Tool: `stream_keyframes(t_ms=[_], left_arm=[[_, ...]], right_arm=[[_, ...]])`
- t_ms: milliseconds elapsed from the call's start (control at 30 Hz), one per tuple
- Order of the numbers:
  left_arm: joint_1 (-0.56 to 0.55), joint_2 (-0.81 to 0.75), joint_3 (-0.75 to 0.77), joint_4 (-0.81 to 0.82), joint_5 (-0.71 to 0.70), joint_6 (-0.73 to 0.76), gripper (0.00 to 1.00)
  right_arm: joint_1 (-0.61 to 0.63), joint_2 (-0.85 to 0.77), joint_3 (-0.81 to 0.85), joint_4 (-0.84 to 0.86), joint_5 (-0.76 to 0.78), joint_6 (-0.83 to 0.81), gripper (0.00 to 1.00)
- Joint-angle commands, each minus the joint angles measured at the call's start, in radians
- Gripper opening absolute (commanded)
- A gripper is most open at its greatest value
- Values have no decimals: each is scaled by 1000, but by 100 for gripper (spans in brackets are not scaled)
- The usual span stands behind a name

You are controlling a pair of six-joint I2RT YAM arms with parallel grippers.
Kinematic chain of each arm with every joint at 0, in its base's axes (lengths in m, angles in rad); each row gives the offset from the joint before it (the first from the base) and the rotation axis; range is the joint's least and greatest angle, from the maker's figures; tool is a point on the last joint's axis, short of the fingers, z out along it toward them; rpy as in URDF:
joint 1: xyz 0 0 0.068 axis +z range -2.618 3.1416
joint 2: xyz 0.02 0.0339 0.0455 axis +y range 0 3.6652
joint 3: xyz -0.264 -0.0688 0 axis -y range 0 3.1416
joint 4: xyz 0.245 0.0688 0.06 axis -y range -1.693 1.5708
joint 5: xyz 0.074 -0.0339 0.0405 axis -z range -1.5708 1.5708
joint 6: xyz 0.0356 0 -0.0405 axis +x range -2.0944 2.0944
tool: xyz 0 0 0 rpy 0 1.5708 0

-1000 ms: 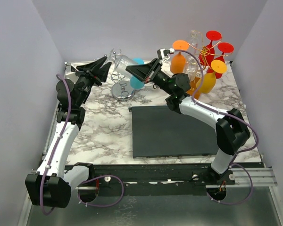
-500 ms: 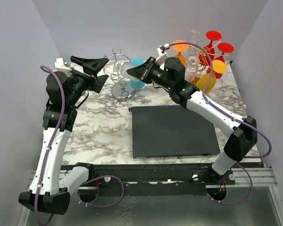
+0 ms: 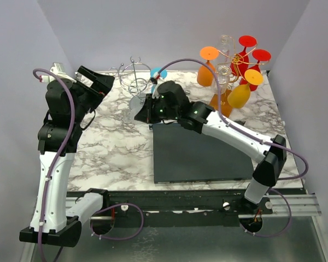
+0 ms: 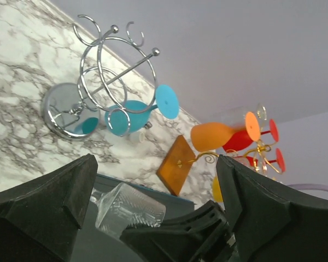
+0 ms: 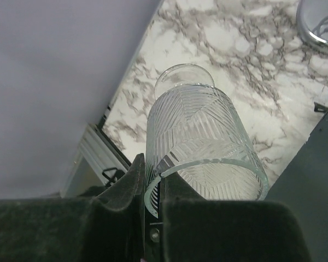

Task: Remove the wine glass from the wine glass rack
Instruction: Place the wine glass at the center of the board.

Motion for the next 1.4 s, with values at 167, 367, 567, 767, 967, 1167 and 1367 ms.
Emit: stream_keyframes(t_ms=[167, 367, 567, 767, 967, 1167, 1367], left_arm=[[-3, 29, 29, -32, -96, 90, 99], [-2, 54, 64, -22, -110, 95, 99], [-1, 50, 74, 9, -118, 90, 99], [-1, 66, 85, 16, -125, 95, 99], [-2, 80, 83, 25, -120, 97, 99], [0, 87, 69, 37, -116, 97, 99], [-1, 96, 63, 48, -100, 97, 99]], right_arm=[[82, 220, 258, -320, 63, -169, 1], [114, 375, 410, -476, 112, -234, 0], [136, 474, 493, -545, 136, -288, 1], [141, 561, 563, -612, 160, -329, 1], [146, 607, 595, -653, 163, -355, 1], [147, 627, 605, -667, 151, -368, 1], [149, 612, 618, -649, 142, -367, 32]])
